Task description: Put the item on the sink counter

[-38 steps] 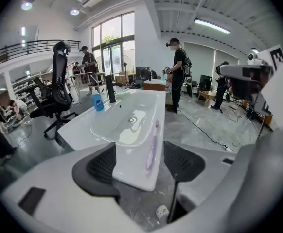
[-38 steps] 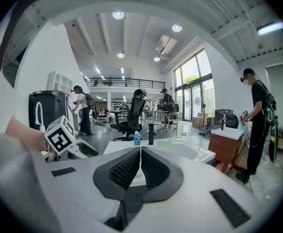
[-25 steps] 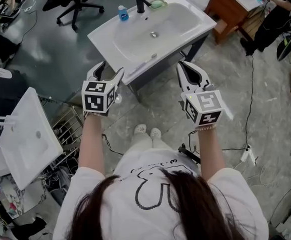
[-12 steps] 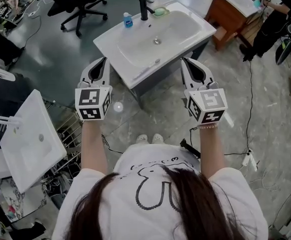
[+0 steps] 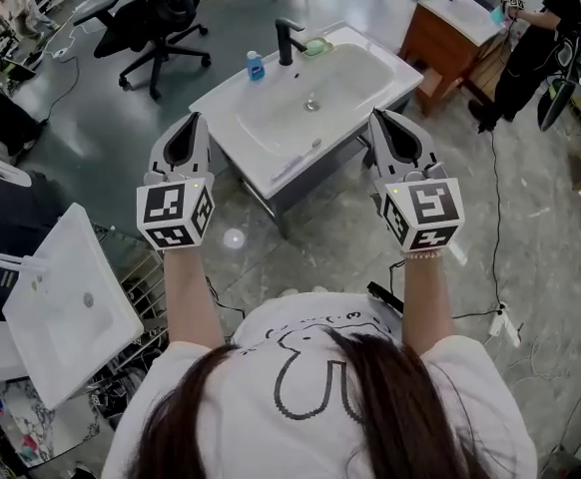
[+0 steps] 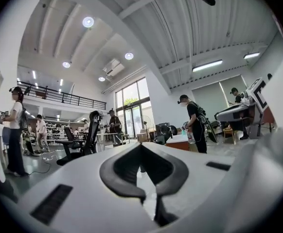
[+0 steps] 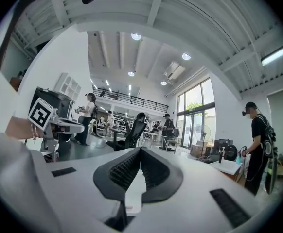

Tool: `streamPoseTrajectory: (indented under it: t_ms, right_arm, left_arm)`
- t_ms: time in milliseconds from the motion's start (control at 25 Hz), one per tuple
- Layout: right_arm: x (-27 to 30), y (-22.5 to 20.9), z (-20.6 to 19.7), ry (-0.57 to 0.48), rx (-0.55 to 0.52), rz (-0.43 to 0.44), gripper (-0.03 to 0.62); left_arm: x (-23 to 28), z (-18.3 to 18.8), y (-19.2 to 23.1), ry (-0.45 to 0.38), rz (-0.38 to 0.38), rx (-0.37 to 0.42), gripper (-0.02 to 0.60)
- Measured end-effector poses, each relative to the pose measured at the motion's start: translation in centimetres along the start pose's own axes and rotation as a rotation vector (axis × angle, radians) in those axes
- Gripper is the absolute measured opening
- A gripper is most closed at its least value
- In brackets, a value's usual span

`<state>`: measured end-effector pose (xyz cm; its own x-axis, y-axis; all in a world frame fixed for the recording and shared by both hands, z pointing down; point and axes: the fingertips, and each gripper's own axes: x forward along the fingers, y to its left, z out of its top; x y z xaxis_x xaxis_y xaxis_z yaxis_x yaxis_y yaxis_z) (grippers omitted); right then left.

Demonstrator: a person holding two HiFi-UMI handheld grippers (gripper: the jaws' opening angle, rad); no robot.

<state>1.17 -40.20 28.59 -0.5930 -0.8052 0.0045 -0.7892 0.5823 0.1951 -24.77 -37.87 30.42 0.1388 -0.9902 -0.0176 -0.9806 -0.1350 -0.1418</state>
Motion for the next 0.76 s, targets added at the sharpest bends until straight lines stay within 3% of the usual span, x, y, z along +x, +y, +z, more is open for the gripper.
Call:
streamPoseTrajectory:
  t_ms: [760]
  right_arm:
    - [-0.3, 0.3, 0.7, 0.001, 0.006, -0.024, 0.029]
  left_arm:
    - [-0.6, 1.7, 1.2, -0.047, 0.000, 0.017, 0.009]
